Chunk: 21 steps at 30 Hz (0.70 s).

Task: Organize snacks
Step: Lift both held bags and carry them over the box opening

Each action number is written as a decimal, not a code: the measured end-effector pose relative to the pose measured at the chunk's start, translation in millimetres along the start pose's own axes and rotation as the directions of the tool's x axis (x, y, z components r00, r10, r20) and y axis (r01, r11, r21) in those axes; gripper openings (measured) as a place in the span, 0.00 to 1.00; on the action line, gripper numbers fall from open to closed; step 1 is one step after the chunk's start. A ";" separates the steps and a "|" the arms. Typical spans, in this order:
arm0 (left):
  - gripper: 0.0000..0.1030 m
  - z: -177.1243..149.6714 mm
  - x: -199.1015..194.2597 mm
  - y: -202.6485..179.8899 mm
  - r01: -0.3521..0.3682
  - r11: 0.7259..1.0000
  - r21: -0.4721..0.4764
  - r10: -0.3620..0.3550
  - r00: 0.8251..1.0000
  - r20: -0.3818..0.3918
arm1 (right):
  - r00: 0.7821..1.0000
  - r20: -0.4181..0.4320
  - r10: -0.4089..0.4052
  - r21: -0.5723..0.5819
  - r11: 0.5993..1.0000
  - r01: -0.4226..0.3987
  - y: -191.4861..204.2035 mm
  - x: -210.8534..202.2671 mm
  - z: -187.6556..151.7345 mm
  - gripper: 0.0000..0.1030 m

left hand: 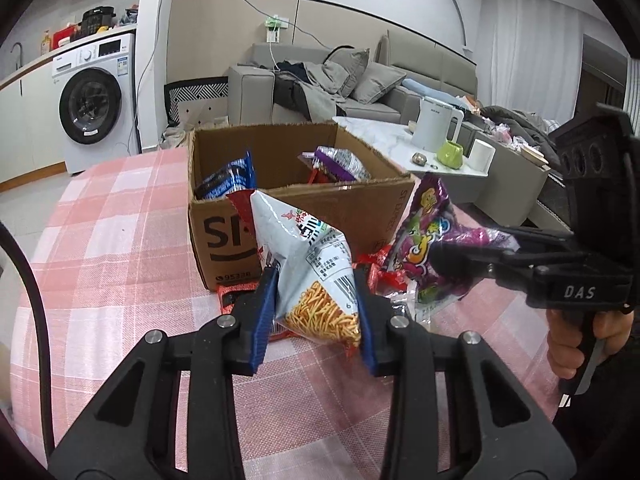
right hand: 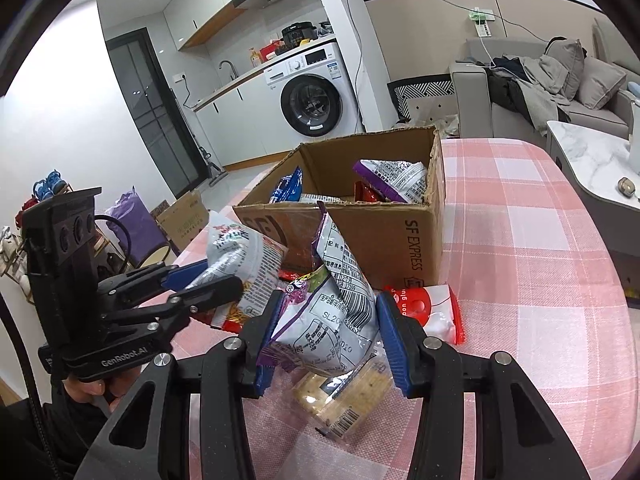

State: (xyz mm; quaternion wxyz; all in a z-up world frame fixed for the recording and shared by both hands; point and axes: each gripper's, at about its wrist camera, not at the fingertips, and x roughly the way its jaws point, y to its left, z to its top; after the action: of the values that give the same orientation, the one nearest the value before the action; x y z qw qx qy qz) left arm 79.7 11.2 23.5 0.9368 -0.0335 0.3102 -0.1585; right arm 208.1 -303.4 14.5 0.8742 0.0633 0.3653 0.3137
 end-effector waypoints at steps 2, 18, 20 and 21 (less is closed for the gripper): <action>0.32 1.9 -6.0 -1.1 -0.001 1.000 0.001 0.001 1.000 0.012 | 1.000 0.006 0.001 0.002 1.000 -0.001 0.7 -1.1 0.4 0.45; 0.32 28.7 -62.9 0.7 -0.007 1.000 -0.019 0.009 0.993 0.121 | 0.994 0.106 0.019 0.027 0.999 -0.022 3.4 -25.5 14.8 0.45; 0.32 33.0 -68.5 1.6 -0.010 1.000 -0.020 0.013 0.991 0.136 | 0.992 0.123 0.023 0.032 0.999 -0.027 3.4 -29.4 19.3 0.45; 0.32 35.6 -71.6 1.8 -0.010 1.000 -0.020 0.013 0.990 0.142 | 0.991 0.130 0.023 0.034 0.999 -0.028 3.2 -30.7 21.1 0.45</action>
State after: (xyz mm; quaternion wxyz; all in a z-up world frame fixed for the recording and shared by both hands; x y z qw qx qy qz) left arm 47.0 34.4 92.7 0.9570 -0.0520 0.2446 -0.1473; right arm 204.3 -316.6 49.3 0.8906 0.1037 0.3126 0.3136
